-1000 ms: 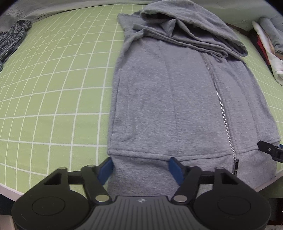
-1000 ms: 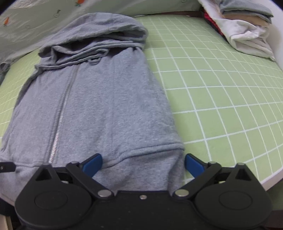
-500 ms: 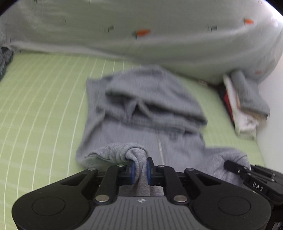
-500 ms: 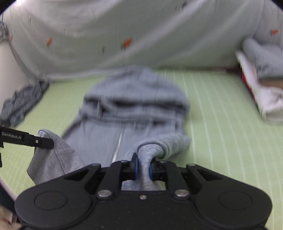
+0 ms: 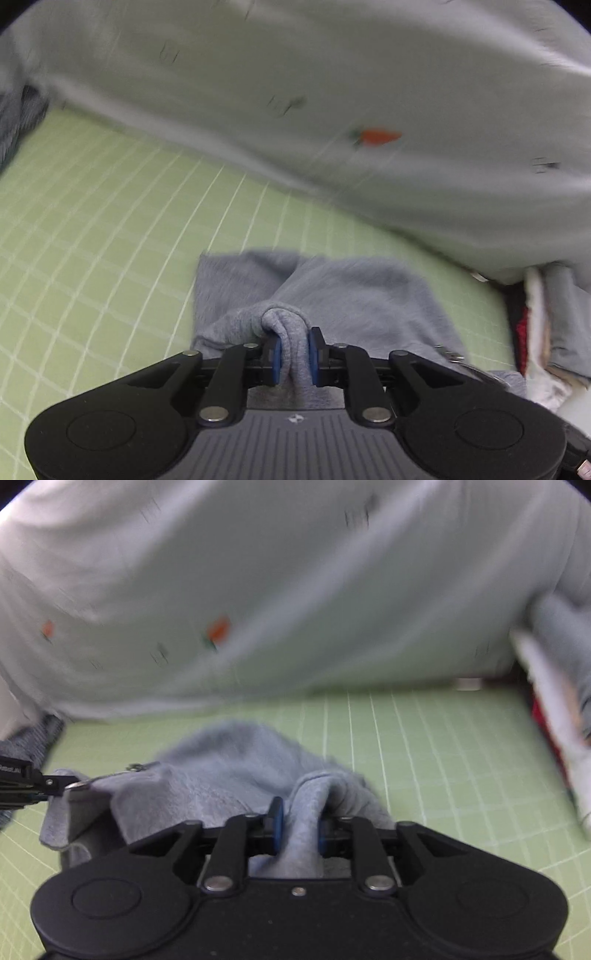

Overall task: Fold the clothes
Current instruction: 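Grasp the hoodie hem with both grippers and fold it toward the hood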

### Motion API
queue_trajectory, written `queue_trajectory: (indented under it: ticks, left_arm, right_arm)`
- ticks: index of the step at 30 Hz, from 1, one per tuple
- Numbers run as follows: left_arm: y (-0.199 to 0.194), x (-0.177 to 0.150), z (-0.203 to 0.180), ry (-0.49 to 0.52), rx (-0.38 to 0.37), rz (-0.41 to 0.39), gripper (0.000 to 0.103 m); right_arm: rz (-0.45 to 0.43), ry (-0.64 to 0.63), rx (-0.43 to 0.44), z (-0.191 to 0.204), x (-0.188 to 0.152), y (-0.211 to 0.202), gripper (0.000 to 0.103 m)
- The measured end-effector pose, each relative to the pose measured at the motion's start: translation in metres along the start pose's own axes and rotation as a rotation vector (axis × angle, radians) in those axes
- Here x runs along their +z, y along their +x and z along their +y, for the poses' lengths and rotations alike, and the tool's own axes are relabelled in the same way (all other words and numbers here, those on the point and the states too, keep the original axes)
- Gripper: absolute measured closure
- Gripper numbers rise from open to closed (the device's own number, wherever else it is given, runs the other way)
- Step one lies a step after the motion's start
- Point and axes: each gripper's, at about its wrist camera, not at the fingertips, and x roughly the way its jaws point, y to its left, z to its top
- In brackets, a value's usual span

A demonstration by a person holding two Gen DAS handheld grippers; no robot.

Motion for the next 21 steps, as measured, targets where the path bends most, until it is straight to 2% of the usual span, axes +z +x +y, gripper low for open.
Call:
queue_trajectory:
  ticks: [3, 4, 5, 7, 10, 12, 13, 14, 15, 16, 18, 21]
  left_arm:
    - [0.005, -0.006, 0.009, -0.036, -0.007, 0.04, 0.073]
    - [0.005, -0.009, 0.011, -0.045, -0.011, 0.048, 0.071]
    - [0.005, -0.011, 0.014, -0.054, -0.015, 0.056, 0.069]
    - [0.001, -0.016, 0.019, -0.094, -0.034, 0.07, 0.066]
    - [-0.004, -0.024, 0.023, -0.141, -0.072, 0.086, 0.063]
    - [-0.004, -0.028, 0.023, -0.167, -0.095, 0.103, 0.066]
    - [-0.003, -0.029, 0.023, -0.173, -0.107, 0.108, 0.066]
    - [-0.003, -0.029, 0.023, -0.175, -0.12, 0.106, 0.078]
    - [-0.003, -0.03, 0.022, -0.177, -0.132, 0.105, 0.092]
    - [-0.003, -0.03, 0.022, -0.182, -0.144, 0.101, 0.092]
    - [-0.005, -0.023, 0.022, -0.193, -0.167, 0.08, 0.093]
    - [-0.007, 0.007, 0.017, -0.152, -0.168, 0.016, 0.094]
  right_arm:
    - [0.07, 0.088, 0.024, -0.01, -0.008, 0.016, 0.062]
    - [0.081, 0.111, 0.034, -0.013, -0.012, 0.017, 0.053]
    - [0.089, 0.114, 0.031, -0.013, -0.016, 0.016, 0.044]
    - [0.097, 0.107, -0.001, -0.012, -0.024, 0.01, 0.032]
    - [0.107, 0.161, 0.041, -0.02, -0.032, 0.002, 0.033]
    - [0.107, 0.194, 0.078, -0.025, -0.037, 0.001, 0.042]
    - [0.113, 0.199, 0.093, -0.026, -0.037, 0.003, 0.058]
    - [0.122, 0.201, 0.108, -0.026, -0.038, 0.004, 0.078]
    - [0.115, 0.198, 0.117, -0.026, -0.034, 0.004, 0.087]
    - [0.1, 0.193, 0.122, -0.025, -0.029, 0.004, 0.094]
    - [0.069, 0.181, 0.133, -0.025, -0.018, 0.002, 0.095]
    - [0.023, 0.164, 0.15, -0.023, -0.001, 0.0, 0.096]
